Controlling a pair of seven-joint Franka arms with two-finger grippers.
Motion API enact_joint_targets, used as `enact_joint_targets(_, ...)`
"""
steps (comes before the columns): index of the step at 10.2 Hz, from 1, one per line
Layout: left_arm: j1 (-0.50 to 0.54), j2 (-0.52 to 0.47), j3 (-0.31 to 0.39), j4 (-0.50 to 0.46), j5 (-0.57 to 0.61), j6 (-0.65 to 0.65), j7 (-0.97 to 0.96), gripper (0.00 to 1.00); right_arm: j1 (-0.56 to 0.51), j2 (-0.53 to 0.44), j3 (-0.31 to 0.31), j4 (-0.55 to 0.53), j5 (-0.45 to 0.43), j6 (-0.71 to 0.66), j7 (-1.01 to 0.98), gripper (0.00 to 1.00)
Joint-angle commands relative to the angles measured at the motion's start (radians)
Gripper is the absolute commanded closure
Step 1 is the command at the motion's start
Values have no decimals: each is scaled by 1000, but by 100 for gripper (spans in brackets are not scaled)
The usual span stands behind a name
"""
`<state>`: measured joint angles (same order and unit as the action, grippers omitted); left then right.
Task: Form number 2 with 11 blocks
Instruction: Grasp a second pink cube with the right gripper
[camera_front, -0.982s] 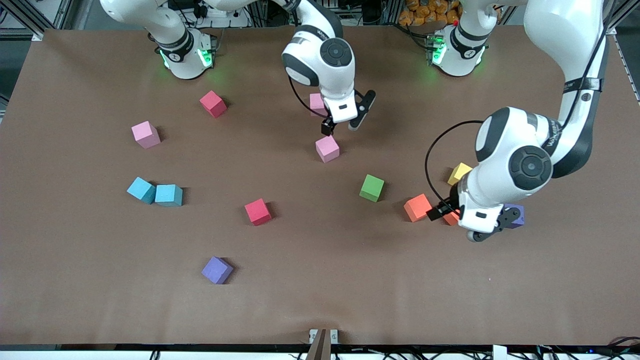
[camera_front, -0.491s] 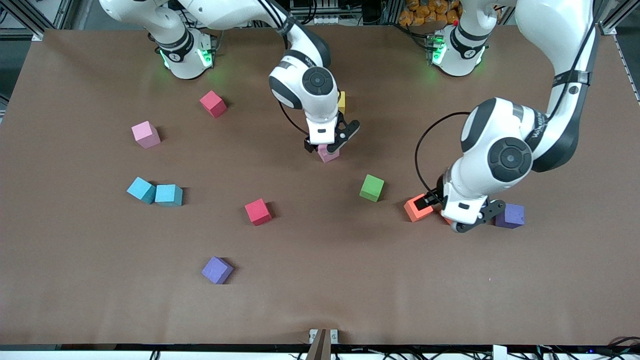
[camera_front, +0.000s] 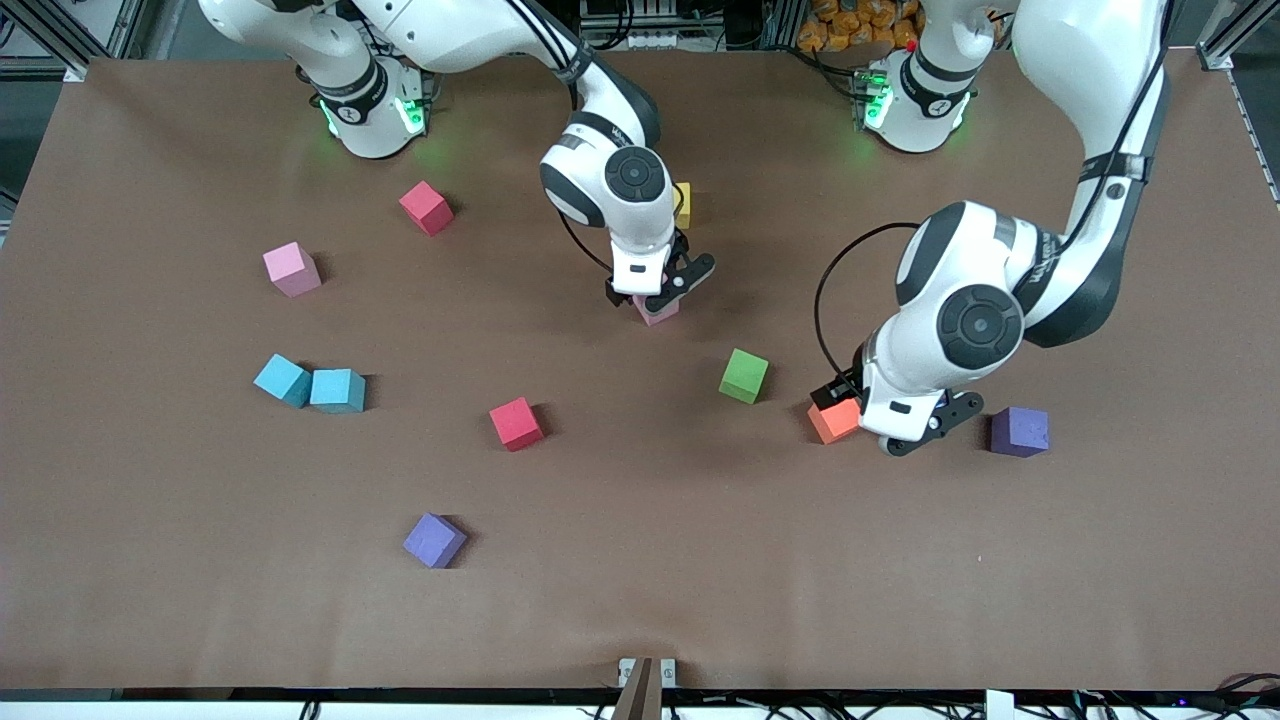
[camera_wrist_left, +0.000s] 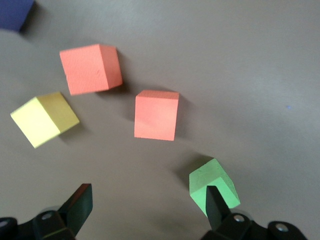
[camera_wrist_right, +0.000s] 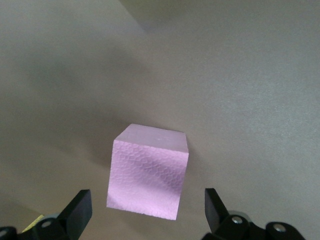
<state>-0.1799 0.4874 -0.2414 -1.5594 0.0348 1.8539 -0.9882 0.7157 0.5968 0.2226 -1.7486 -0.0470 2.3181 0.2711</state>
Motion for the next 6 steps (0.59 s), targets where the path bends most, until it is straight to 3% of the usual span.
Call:
enact_joint_targets(1, -9, 14, 11, -10, -33, 1, -146, 0, -1, 18, 0, -38, -4, 110, 58, 0)
enact_joint_targets(3, -9, 16, 17, -44, -45, 26, -153, 0, 1, 20, 0, -52, -4, 122, 60, 0)
enact_joint_targets(6, -47, -6, 20, -184, -73, 238, -318, 0, -1, 27, 0, -78, -5, 133, 60, 0)
